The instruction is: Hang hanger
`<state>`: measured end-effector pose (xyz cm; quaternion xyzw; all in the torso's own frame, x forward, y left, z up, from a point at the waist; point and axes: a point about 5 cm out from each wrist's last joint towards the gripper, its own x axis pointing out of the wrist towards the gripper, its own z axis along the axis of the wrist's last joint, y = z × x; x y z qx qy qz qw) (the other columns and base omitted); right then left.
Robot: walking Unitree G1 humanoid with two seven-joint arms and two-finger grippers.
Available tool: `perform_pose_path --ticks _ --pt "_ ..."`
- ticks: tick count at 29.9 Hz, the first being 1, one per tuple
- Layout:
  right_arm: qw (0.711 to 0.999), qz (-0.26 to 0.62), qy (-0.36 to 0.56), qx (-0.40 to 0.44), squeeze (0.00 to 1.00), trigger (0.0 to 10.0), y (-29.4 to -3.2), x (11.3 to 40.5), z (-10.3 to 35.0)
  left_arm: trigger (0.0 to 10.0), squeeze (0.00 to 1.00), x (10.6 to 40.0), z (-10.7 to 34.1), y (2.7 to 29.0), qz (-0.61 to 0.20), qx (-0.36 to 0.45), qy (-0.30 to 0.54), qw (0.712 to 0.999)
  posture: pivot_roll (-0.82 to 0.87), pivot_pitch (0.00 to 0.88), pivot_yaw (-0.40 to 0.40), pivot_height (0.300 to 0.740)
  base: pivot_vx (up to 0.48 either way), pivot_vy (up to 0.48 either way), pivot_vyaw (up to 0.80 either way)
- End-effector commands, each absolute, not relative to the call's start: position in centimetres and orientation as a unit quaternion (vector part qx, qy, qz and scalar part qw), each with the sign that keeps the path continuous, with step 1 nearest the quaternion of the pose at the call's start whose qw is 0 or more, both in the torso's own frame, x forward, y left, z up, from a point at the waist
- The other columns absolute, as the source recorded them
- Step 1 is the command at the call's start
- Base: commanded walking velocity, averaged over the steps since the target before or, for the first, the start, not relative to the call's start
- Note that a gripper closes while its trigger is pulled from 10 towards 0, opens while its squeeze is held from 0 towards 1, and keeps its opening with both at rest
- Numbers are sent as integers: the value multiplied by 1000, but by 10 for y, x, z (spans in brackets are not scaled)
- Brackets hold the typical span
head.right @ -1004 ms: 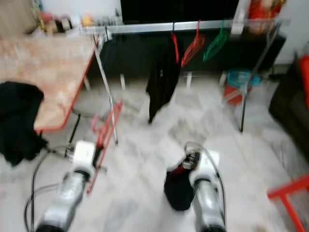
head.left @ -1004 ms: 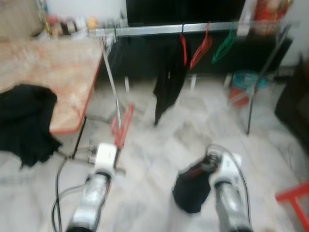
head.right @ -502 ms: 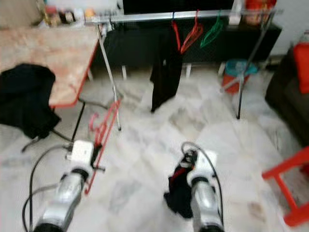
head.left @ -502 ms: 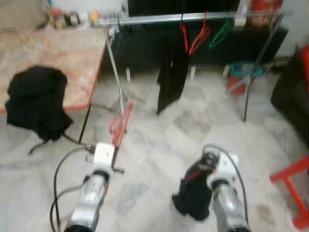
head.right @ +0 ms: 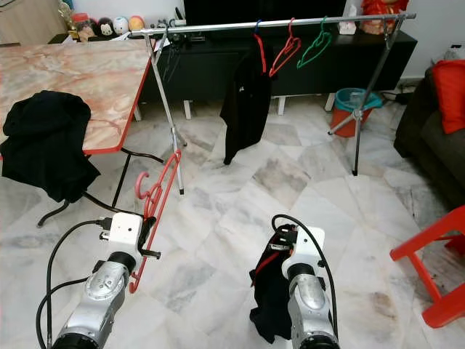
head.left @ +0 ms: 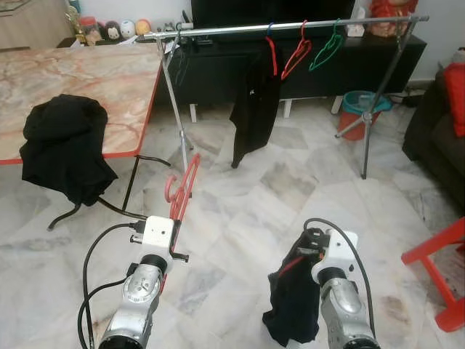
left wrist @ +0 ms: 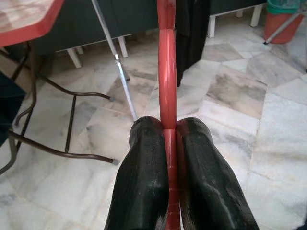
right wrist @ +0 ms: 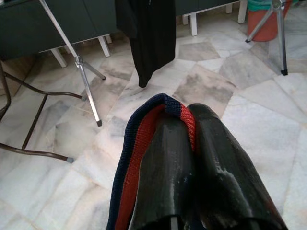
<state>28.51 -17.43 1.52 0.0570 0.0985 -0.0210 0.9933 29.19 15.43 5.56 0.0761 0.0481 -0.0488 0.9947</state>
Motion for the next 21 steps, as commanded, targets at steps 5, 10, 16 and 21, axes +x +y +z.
perform_pose_path --ticks 5,10,16,21 --pt "989 29 142 -18 0 10000 -178 303 25 10000 0 296 59 151 -147 103 63 982 5 51 16 740 0 0 0" --pt "961 110 231 -103 0 10000 -187 309 22 10000 0 296 58 165 -230 183 94 951 7 46 18 740 0 0 0" --pt "942 158 245 -167 0 10000 -198 329 47 10000 0 297 60 182 -311 281 133 898 12 32 21 740 0 0 0" --pt "900 209 294 -247 0 10000 -205 332 51 10000 0 292 59 186 -383 334 161 846 13 14 20 740 0 0 0"
